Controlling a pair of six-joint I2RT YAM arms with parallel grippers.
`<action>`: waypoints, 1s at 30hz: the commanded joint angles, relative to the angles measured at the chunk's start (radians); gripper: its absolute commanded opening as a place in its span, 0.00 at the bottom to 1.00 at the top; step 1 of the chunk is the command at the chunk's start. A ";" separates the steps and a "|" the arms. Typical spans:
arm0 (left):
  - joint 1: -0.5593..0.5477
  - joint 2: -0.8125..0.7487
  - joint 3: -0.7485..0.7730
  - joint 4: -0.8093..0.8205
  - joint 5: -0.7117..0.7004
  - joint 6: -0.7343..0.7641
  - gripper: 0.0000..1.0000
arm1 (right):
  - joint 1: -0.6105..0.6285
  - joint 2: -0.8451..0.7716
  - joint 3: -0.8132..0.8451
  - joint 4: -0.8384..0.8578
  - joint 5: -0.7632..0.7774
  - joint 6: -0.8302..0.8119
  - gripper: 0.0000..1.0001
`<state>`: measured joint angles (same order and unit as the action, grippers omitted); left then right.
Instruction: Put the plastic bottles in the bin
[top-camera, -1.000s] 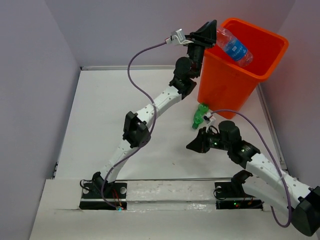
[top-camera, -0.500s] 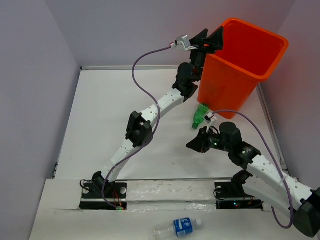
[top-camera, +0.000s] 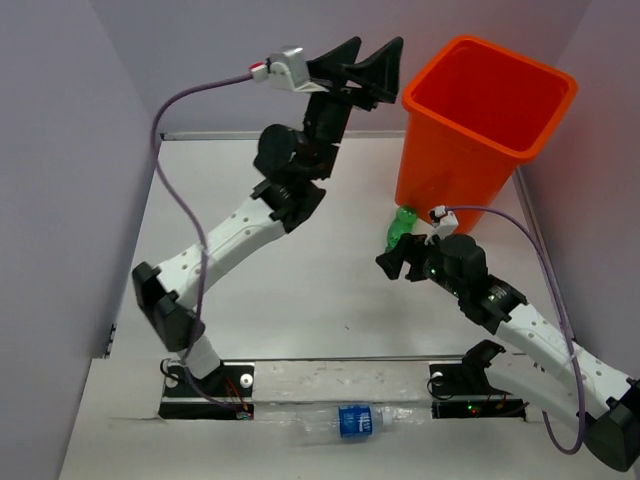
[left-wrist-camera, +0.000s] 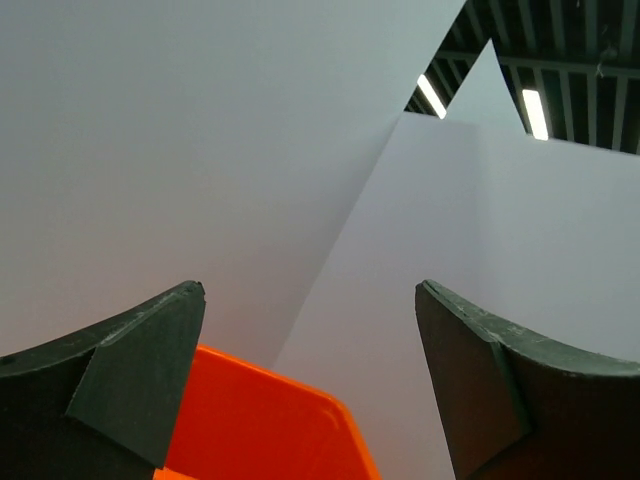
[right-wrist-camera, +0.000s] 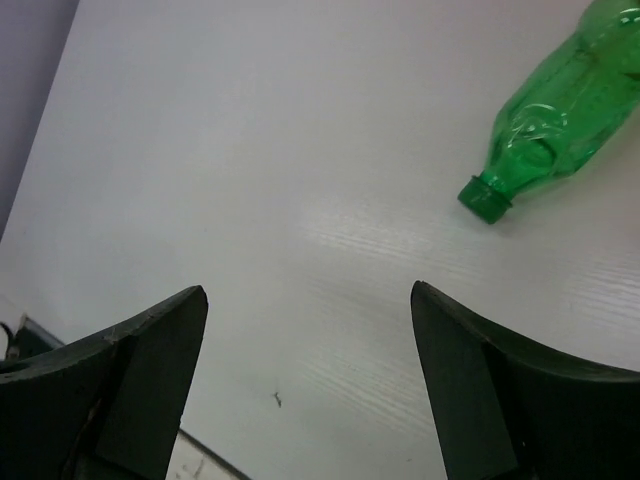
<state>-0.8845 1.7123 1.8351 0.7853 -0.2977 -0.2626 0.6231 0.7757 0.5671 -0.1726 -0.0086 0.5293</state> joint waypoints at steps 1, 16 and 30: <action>0.001 -0.212 -0.253 -0.107 -0.093 -0.062 0.99 | 0.006 0.057 0.071 0.042 0.254 0.009 0.89; 0.001 -0.856 -0.807 -0.831 -0.247 -0.092 0.99 | 0.006 0.284 0.083 0.044 0.478 0.069 1.00; 0.002 -0.933 -0.993 -0.764 -0.236 0.014 0.99 | -0.013 0.781 0.327 0.077 0.639 0.101 1.00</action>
<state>-0.8818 0.7143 0.8852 -0.0204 -0.5758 -0.3035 0.6231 1.4513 0.7799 -0.1482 0.5278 0.6075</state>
